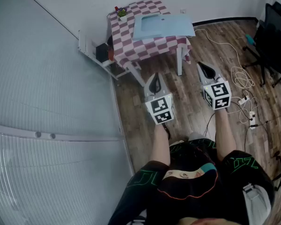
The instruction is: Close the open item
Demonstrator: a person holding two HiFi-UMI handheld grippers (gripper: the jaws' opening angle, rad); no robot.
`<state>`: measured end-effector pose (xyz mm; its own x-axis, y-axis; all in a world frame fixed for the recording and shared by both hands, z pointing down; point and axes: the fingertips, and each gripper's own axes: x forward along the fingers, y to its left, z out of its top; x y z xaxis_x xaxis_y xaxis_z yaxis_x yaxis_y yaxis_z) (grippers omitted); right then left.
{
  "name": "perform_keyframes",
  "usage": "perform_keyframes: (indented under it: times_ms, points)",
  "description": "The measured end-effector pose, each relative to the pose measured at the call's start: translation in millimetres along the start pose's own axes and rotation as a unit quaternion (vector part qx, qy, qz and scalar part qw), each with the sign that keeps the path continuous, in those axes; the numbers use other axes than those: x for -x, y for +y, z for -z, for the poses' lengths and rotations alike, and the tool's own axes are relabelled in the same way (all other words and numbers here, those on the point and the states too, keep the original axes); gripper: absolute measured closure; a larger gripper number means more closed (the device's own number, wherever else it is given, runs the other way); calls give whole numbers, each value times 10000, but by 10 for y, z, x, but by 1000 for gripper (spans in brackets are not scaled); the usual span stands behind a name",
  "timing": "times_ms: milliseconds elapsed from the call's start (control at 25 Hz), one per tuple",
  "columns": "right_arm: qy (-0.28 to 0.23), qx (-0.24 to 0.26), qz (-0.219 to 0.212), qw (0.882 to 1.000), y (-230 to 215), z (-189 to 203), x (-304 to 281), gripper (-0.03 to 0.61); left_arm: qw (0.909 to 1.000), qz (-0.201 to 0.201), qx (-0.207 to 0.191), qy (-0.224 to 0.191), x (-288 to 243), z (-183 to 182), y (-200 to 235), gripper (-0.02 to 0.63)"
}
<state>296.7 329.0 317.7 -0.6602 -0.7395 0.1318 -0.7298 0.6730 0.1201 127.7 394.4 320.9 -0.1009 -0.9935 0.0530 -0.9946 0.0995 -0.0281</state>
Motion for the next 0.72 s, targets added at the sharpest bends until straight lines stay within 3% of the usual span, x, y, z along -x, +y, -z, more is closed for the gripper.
perform_keyframes:
  times_ms: [200,360,720]
  points:
    - [-500,35,-46,9987,57,-232,2,575,10000,-44,10,80,-21,26,135,606]
    - [-448,240,-197,9985,160,-301,-23,575,9990,-293,221,245,-7,139,348,606]
    - [-225,129,-309,9992,157,-146,-99,575,9989,-248,319,257,-37,253,316,606]
